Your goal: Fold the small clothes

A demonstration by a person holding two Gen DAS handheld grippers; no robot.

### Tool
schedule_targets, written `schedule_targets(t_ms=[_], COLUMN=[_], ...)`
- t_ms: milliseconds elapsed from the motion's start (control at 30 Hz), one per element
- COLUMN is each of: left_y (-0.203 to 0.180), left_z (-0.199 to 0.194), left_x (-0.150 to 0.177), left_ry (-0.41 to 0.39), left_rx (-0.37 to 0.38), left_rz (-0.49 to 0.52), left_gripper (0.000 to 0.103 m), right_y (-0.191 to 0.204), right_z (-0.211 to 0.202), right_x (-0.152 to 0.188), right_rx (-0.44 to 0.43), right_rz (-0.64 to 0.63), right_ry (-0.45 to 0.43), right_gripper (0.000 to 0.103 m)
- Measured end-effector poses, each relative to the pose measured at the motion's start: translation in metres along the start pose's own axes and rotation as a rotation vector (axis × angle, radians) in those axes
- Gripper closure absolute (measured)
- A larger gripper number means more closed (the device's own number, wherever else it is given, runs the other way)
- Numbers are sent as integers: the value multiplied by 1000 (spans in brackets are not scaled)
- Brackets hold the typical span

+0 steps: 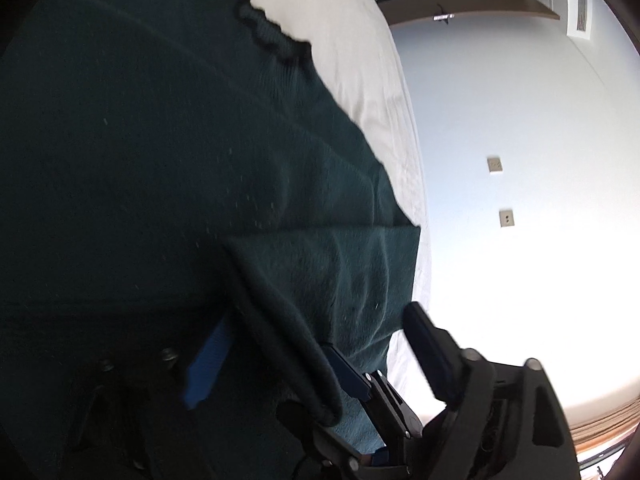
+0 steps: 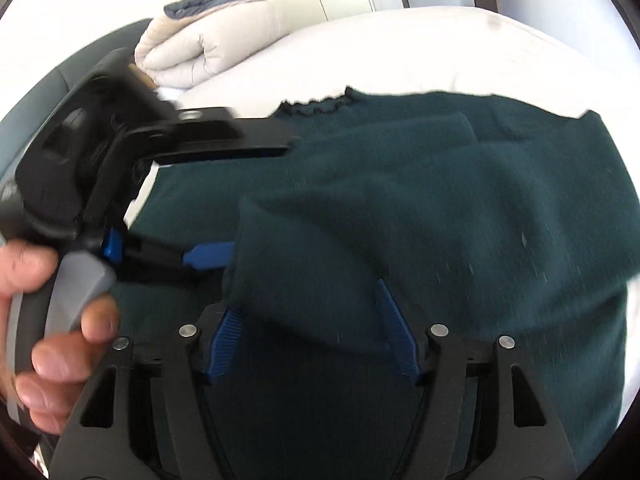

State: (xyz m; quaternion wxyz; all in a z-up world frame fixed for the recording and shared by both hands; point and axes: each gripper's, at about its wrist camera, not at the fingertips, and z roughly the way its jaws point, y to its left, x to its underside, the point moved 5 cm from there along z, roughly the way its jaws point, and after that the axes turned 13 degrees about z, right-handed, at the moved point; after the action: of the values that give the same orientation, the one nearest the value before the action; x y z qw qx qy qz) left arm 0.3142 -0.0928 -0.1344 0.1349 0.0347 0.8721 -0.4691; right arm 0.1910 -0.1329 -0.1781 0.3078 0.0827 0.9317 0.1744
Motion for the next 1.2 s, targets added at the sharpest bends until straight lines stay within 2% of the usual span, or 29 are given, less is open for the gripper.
schedule_targets(t_ms=[67, 133, 167, 200, 233, 367, 500, 600, 767, 967, 1133, 1200], left_y=[0, 1, 1, 0, -3, -20, -44, -45, 8, 75, 87, 87], left_z=[4, 4, 3, 2, 1, -11, -41, -69, -102, -99, -88, -88], left_x=[1, 0, -1, -2, -4, -21, -51, -70, -77, -59, -48, -46], left_ry=[13, 9, 5, 4, 3, -50, -144, -205, -238, -194, -178, -176], left_rx=[-20, -34, -49, -63, -80, -97, -166, -220, -267, -315, -304, -299], left_rz=[1, 0, 5, 17, 36, 107, 223, 269, 182, 81, 75, 87], left_gripper=[52, 66, 78, 85, 98, 97, 97, 97, 97, 97, 96, 96], right_y=[-5, -20, -28, -34, -41, -76, -103, -121, -144, -149, -154, -155], right_z=[-4, -15, -19, -26, -33, -43, -51, -55, -49, -45, -38, -38], right_x=[7, 8, 11, 11, 12, 0, -10, -18, -24, -25, -36, -46], right_rx=[-13, -24, -42, -63, -90, -241, -313, -348, -381, -352, -348, -347], right_rz=[31, 74, 110, 135, 169, 408, 546, 616, 691, 680, 700, 713], right_ry=[15, 39, 51, 50, 49, 44, 10, -46, -85, -97, -87, -97], right_gripper=[39, 39, 39, 39, 39, 39, 39, 38, 38, 38, 38, 33])
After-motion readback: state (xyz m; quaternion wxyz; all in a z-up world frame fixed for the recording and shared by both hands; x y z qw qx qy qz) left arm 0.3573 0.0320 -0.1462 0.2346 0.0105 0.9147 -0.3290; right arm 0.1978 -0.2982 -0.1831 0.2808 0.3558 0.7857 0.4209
